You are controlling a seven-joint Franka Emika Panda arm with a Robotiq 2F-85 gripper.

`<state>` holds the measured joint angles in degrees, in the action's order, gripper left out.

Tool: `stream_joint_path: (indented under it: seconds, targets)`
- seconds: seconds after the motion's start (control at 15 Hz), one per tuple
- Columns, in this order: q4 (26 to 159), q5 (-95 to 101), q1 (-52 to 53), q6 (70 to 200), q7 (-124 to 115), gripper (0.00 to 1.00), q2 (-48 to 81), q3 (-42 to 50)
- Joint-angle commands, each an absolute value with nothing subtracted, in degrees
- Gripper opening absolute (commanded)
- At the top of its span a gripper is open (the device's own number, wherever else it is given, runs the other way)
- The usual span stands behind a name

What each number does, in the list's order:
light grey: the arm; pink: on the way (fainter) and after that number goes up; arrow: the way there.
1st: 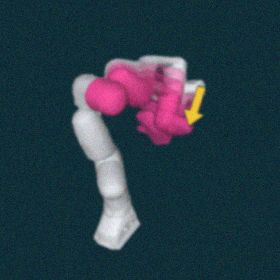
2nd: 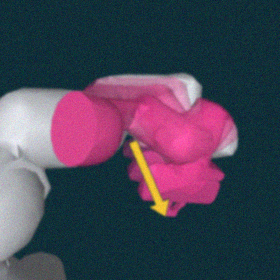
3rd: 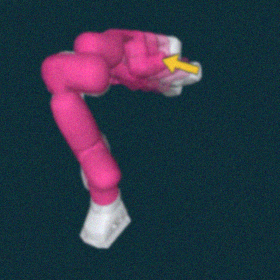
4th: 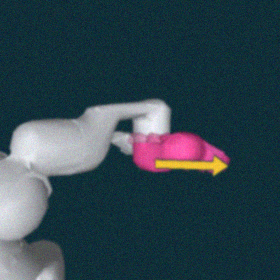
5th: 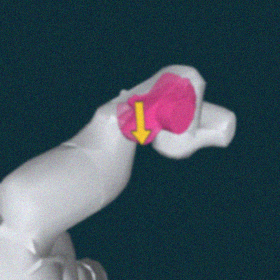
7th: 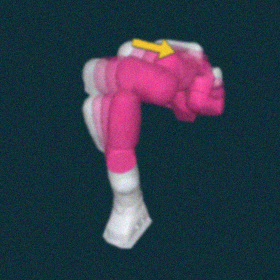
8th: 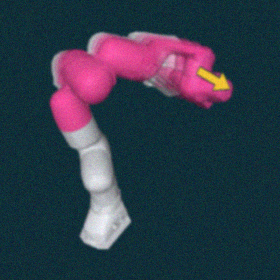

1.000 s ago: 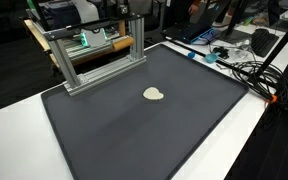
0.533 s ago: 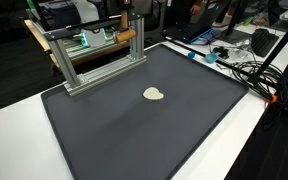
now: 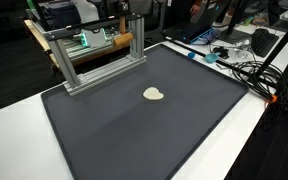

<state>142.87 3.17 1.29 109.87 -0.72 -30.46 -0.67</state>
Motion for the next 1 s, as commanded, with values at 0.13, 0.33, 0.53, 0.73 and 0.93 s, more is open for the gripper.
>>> stream_joint_path:
  seconds: [0.13, 0.33, 0.53, 0.73, 0.93]
  targets:
    - [144.06, 1.01, 1.41, 108.39, -1.79, 0.21, -30.98, -0.83]
    - [144.33, 0.27, 1.46, 107.47, -1.5, 0.79, -30.85, -0.64]
    - [144.32, -0.83, 1.34, 107.0, -1.57, 0.98, -31.45, -0.49]
    - [144.16, -0.62, 0.58, 105.9, -2.31, 1.0, -32.51, -0.44]
    - [143.91, 0.15, -0.27, 104.73, -4.04, 1.0, -33.62, -0.73]
